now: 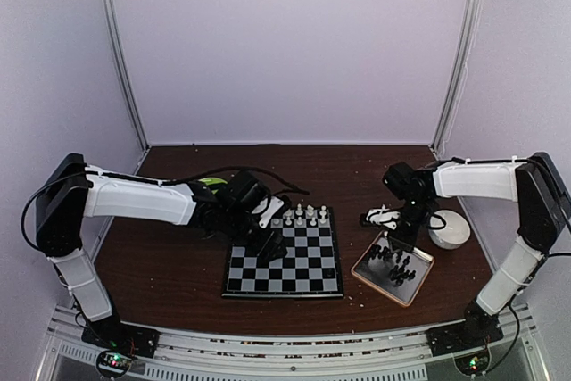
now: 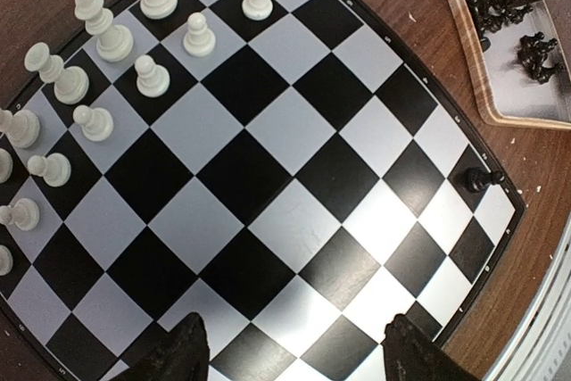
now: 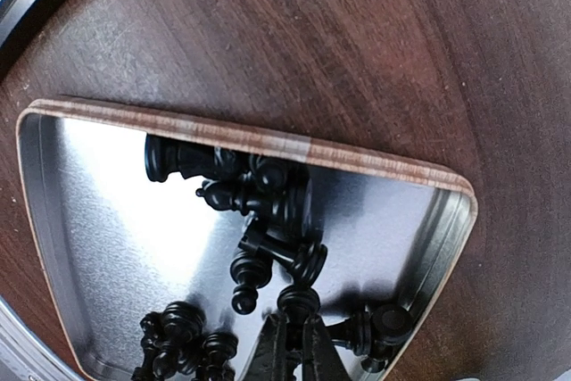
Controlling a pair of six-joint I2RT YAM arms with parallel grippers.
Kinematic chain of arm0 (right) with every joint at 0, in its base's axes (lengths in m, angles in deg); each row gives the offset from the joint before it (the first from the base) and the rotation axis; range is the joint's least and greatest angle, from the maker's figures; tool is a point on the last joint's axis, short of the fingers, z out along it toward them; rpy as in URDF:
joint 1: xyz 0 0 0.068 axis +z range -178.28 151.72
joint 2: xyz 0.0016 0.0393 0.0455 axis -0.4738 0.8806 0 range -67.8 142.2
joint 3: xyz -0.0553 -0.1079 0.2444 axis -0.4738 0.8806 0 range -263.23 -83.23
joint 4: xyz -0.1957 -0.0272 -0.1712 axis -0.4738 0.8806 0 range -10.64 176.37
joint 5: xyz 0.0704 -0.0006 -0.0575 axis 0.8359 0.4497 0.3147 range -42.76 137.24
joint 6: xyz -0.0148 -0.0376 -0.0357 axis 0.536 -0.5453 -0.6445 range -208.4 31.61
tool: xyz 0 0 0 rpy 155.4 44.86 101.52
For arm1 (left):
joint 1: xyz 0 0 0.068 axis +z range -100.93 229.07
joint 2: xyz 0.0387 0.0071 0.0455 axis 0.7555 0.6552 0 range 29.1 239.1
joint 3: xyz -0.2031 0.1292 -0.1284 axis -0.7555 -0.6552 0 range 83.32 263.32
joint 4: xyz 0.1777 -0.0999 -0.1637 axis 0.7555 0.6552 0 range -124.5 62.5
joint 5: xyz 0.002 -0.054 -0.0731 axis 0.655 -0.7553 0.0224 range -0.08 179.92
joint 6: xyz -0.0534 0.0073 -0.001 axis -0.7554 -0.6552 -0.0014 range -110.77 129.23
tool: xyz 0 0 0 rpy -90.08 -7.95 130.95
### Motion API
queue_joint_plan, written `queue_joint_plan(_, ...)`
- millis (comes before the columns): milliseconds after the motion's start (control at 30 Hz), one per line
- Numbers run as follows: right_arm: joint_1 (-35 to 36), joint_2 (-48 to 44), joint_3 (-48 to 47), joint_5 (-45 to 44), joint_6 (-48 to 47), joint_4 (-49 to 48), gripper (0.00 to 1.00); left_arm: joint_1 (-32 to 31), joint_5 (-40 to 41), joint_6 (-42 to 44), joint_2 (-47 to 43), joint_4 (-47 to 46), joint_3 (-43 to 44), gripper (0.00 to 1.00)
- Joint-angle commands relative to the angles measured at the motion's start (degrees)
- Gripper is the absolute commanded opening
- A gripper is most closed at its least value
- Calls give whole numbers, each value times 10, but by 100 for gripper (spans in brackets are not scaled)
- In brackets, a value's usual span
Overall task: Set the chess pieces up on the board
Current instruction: Pick up the pawn from the storage box, then place the pawn at b7.
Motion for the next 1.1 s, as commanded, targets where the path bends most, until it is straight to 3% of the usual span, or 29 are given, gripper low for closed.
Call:
queue_joint_plan(0,1,-17,0,8,2,9,0,1,1,4,7,-10,-3,69)
queue_joint_plan(700,1,-54,-24,2,10,39,0,1,10,14,-4,10,21,69)
queue_joint_plan(867,7,-72,-52,6,11,65,0,13,45,59,-48,74,89,69)
queue_joint_plan(1067,46,-92,-100,10,4,89,0,79,73,119,-94,154,201,70)
